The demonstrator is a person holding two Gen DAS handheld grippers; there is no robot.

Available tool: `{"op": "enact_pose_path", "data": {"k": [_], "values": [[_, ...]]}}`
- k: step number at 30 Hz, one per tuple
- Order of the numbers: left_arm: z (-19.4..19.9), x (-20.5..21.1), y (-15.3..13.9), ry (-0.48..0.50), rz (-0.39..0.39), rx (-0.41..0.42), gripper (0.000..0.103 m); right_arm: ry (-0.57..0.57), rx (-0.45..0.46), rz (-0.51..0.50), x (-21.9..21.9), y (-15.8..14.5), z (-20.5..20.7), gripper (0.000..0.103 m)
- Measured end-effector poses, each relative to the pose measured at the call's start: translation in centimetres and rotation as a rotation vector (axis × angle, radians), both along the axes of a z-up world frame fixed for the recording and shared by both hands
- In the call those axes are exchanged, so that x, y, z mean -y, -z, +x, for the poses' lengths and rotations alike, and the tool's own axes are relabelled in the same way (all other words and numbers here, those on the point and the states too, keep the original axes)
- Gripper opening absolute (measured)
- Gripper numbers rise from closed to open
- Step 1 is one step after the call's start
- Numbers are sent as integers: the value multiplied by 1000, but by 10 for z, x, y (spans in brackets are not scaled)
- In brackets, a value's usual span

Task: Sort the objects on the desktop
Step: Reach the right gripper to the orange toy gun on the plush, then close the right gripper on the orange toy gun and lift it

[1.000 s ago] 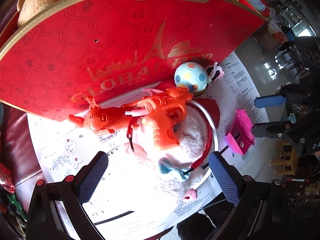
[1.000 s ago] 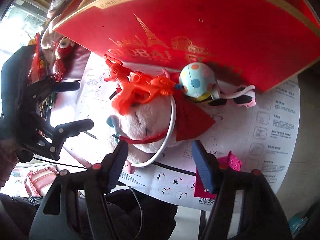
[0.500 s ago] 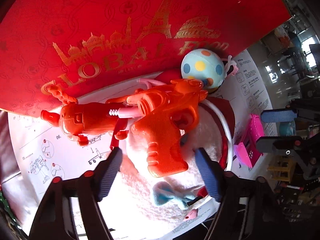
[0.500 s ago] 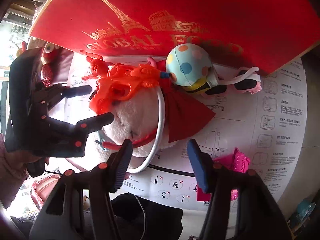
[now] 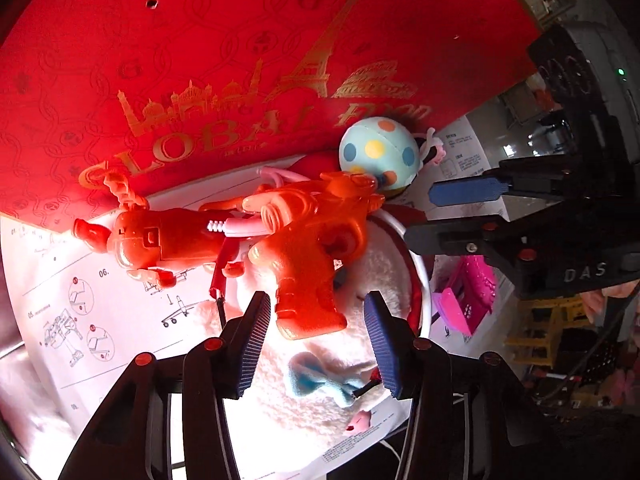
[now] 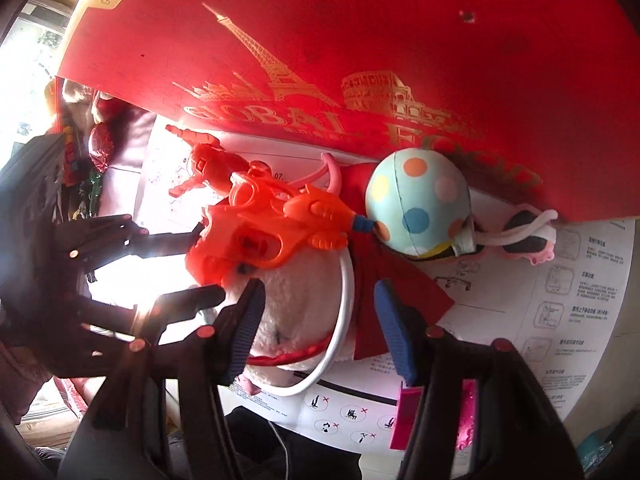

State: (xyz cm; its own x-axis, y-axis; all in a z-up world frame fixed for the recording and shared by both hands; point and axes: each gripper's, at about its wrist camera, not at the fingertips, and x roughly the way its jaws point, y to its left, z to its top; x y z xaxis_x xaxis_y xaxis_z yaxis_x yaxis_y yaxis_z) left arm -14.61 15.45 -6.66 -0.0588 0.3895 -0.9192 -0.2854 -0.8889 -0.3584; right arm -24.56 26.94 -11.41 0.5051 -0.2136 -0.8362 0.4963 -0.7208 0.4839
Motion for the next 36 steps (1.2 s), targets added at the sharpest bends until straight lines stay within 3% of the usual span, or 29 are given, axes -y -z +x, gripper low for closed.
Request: {"op": "enact_pose_path", "data": {"k": [7, 10, 18, 20, 22, 28, 32, 36], "values": [[-5, 0, 18, -1, -21, 37, 50, -103, -35, -118, 34, 15, 1, 58], [0, 7, 24, -21, -15, 54, 50, -162, -53, -157, 45, 25, 9, 67], [1, 20, 19, -72, 12, 44, 50, -211, 78, -183, 41, 31, 29, 70], [2, 19, 17, -57, 13, 34, 50, -234, 92, -187, 40, 27, 40, 62], [3, 19, 16, -42, 3, 27, 50, -248, 73, -184, 39, 23, 50, 62], [-1, 27, 17, -50, 13, 16, 50, -151, 54, -169, 31, 18, 39, 63], [-1, 27, 15, -33, 16, 8, 50, -185, -10, -187, 36, 8, 33, 63], [-3, 27, 15, -35, 10, 4, 50, -269, -47, -176, 49, 18, 37, 63]]}}
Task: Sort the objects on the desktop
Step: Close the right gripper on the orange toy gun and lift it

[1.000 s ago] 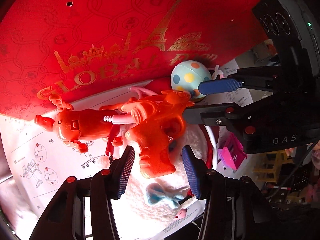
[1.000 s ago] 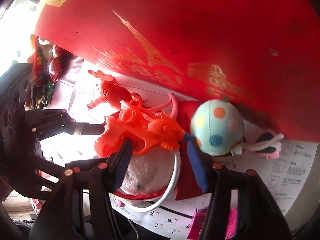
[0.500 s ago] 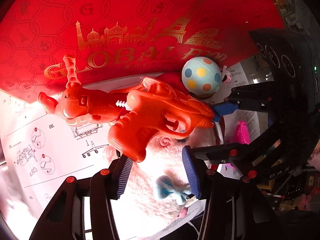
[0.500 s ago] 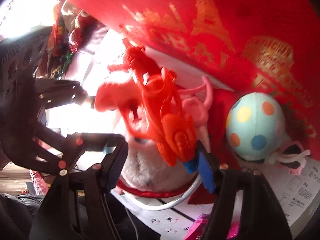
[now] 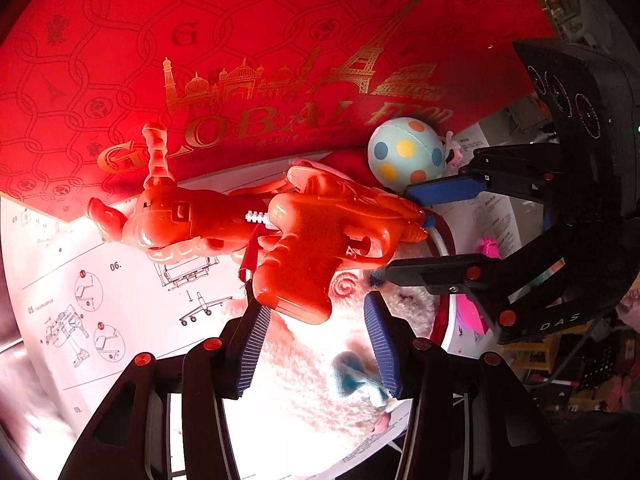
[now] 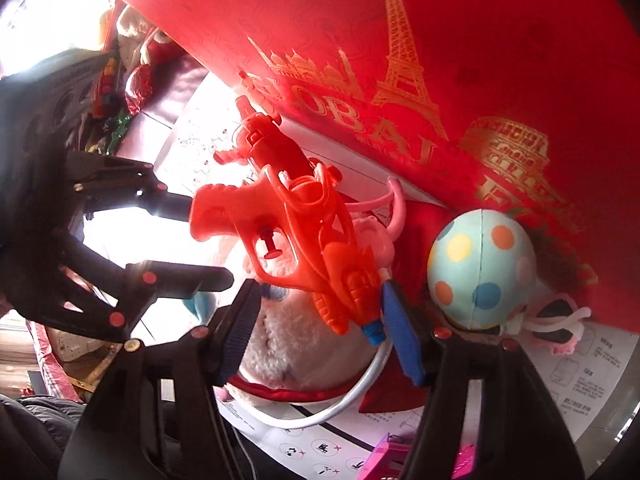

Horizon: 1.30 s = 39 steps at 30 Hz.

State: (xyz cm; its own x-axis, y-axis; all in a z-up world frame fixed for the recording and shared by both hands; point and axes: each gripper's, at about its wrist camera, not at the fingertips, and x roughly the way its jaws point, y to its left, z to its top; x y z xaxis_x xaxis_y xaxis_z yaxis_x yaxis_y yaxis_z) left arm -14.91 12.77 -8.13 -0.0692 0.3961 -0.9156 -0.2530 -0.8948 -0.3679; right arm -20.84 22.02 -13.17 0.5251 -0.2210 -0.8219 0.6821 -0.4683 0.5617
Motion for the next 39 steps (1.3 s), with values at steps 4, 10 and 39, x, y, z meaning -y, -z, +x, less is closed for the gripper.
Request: {"op": "enact_pose_path", "data": {"k": [4, 10, 39], "values": [[-3, 4, -9, -15, 11, -27, 50, -6, 10, 3, 10, 8, 1, 31], [-16, 16, -25, -22, -15, -76, 50, -30, 18, -2, 10, 3, 4, 30], [7, -2, -6, 98, 1, 17, 53, -50, 110, -56, -24, -29, 10, 34]]}}
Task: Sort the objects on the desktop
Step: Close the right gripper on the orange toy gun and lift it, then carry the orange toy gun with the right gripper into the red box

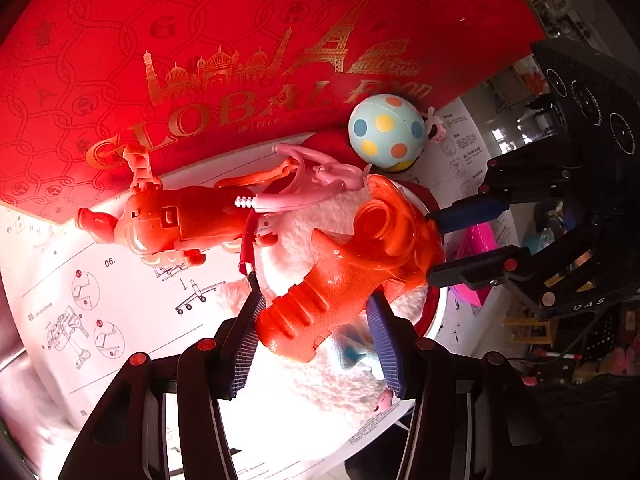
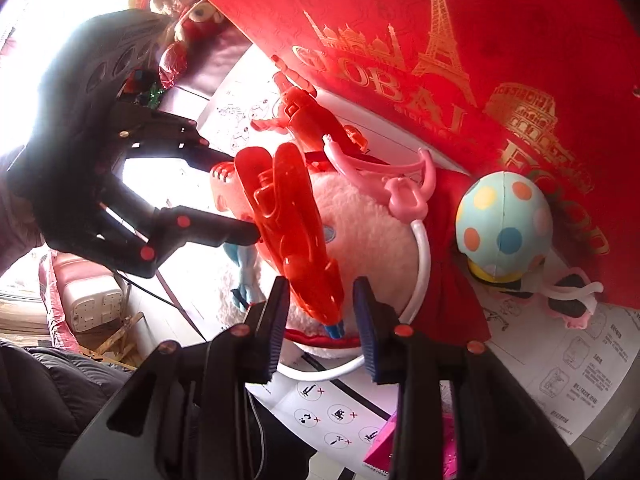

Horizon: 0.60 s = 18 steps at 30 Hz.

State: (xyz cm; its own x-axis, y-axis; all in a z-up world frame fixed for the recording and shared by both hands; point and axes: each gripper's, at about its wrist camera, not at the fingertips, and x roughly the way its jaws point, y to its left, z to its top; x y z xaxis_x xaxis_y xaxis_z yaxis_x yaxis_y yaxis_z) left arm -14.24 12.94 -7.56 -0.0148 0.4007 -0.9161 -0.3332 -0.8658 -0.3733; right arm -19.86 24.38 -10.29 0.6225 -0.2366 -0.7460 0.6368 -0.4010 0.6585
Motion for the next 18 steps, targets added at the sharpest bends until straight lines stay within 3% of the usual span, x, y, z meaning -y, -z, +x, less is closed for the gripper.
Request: {"op": "enact_pose_path", "data": {"k": [6, 12, 18], "values": [[-3, -3, 3, 3, -33, -6, 55, -15, -6, 1, 9, 11, 13, 39], [-3, -10, 0, -56, -106, -17, 58, 33, 21, 56, 8, 9, 5, 33], [4, -10, -19, -61, -88, -54, 57, 34, 7, 70, 0, -9, 2, 32]]}}
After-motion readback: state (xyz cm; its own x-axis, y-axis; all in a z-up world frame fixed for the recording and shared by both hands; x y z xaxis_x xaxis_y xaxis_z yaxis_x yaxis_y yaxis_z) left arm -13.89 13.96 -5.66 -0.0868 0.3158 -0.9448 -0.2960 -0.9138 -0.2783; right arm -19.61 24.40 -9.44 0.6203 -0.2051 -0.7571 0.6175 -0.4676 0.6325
